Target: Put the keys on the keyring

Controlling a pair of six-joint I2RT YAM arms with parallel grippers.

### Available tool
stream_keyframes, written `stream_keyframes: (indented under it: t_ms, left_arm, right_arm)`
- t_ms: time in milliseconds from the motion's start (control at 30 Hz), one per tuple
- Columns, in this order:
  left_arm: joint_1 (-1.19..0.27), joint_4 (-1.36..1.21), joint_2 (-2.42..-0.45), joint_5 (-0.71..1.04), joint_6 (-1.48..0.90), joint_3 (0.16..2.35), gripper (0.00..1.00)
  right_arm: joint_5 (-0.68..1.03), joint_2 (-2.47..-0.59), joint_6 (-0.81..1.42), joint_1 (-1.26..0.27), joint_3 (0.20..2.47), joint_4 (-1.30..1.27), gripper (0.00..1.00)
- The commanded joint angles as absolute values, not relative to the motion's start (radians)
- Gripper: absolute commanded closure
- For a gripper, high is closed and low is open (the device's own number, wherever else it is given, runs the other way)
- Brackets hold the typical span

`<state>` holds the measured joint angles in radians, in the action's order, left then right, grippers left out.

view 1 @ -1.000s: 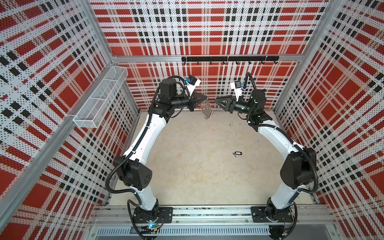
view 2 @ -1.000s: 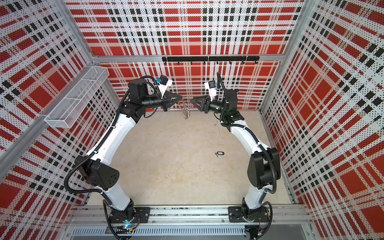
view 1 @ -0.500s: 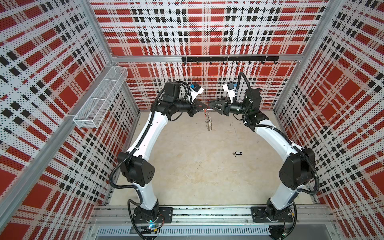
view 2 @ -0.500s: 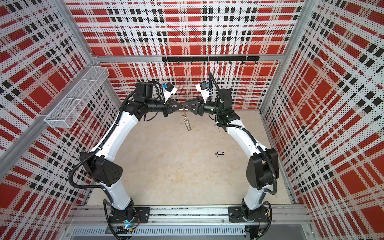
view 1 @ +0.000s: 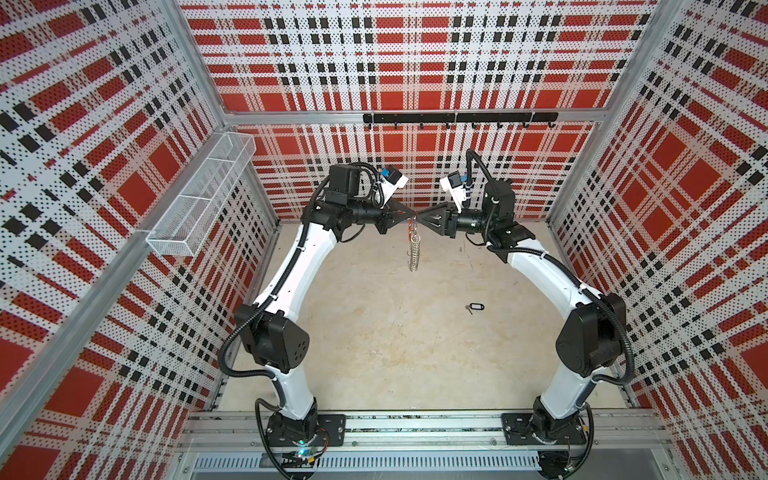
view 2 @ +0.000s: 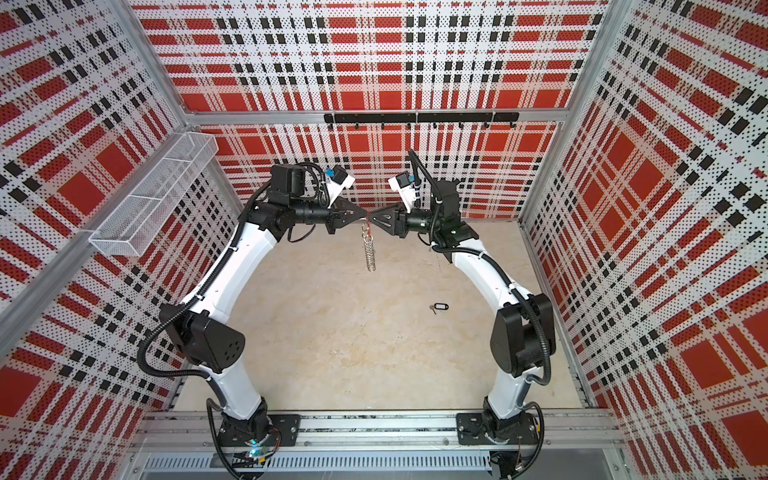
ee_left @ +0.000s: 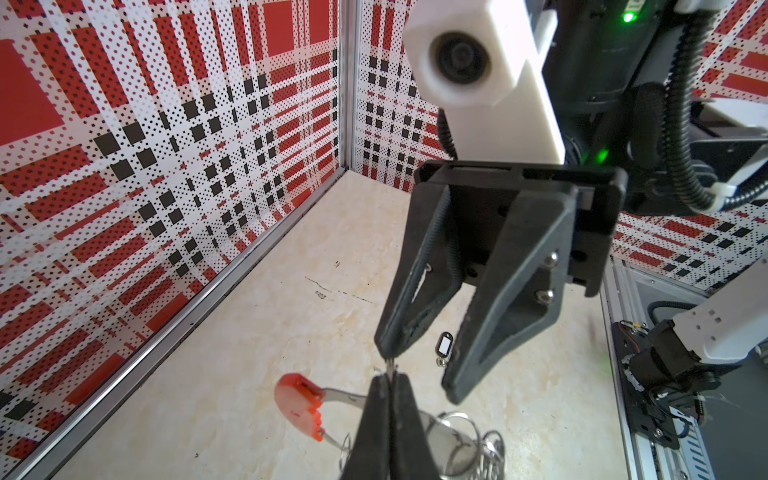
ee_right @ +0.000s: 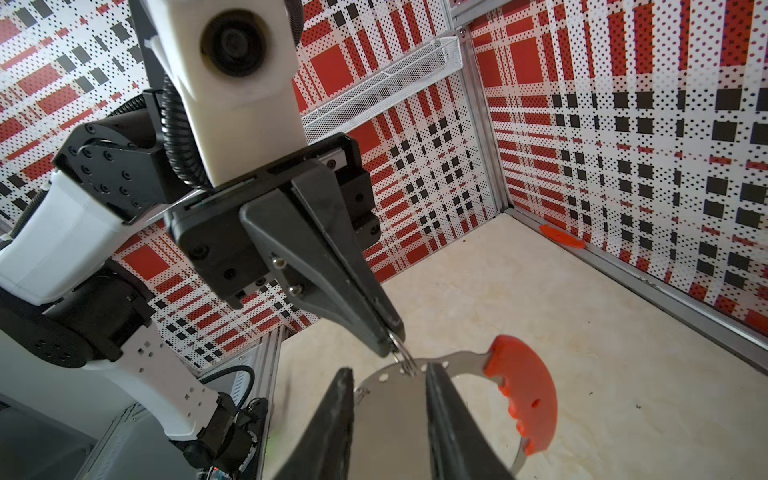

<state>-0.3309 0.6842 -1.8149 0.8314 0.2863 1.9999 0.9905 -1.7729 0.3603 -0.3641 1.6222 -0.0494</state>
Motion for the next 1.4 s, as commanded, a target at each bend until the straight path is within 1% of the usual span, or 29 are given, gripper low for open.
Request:
stream_keyframes:
  t_ms: [0,200,267,367,633,700,800,900,1033,1100,1133,1167,1267,1300,1333,1367]
  left_arm:
    - [-0.341,0.686,-1.792,0.861,0.298,2.036,1.0]
    - [-0.348,0.686,-1.785,0.865,0.298,2.033,1.0]
    - [-0.35,0.686,-1.785,0.865,0.297,2.033,1.0]
    - [-0.353,0.686,-1.786,0.866,0.296,2.034,1.0]
    - [-0.357,0.685,-1.79,0.864,0.296,2.034,1.0]
    - [-0.358,0.684,-1.79,0.864,0.296,2.036,1.0]
    - [-0.358,0.686,-1.789,0.864,0.298,2.035,1.0]
    - [-0.359,0.685,-1.789,0.864,0.297,2.035,1.0]
    - [-0.357,0.681,-1.791,0.864,0.295,2.035,1.0]
    - [-0.356,0.667,-1.79,0.86,0.281,2.031,0.95]
    - [-0.354,0.654,-1.789,0.854,0.268,2.029,0.84]
    - [-0.351,0.635,-1.785,0.837,0.245,2.022,0.76]
    - [-0.324,0.494,-1.747,0.804,0.132,1.954,0.71]
    - [-0.311,0.415,-1.724,0.793,0.073,1.916,0.7]
    - [-0.291,0.312,-1.691,0.785,0.002,1.854,0.64]
    - [-0.269,0.184,-1.648,0.766,-0.081,1.778,0.62]
  right_arm:
    - [0.997,-1.789,0.327,-0.362,1.652,-0.037,0.7]
    - [1.003,-1.796,0.337,-0.364,1.655,-0.051,0.7]
    - [1.006,-1.8,0.342,-0.365,1.659,-0.057,0.72]
    - [1.012,-1.805,0.35,-0.37,1.663,-0.069,0.76]
    - [1.017,-1.81,0.363,-0.377,1.67,-0.086,0.93]
    - [1.02,-1.812,0.374,-0.377,1.669,-0.098,0.94]
    - [1.027,-1.813,0.396,-0.383,1.666,-0.126,1.0]
    - [1.021,-1.813,0.452,-0.388,1.649,-0.193,1.0]
    - [0.974,-1.797,0.644,-0.387,1.561,-0.449,1.0]
    - [0.952,-1.793,0.738,-0.388,1.515,-0.586,1.0]
    - [0.943,-1.795,0.787,-0.387,1.497,-0.652,1.0]
    - [0.938,-1.801,0.835,-0.387,1.484,-0.728,1.0]
    - [0.925,-1.816,0.95,-0.387,1.458,-0.889,1.0]
    - [0.92,-1.82,0.973,-0.387,1.454,-0.916,1.0]
    - [0.915,-1.826,0.996,-0.387,1.451,-0.953,1.0]
    - [0.91,-1.829,1.017,-0.387,1.448,-0.979,1.0]
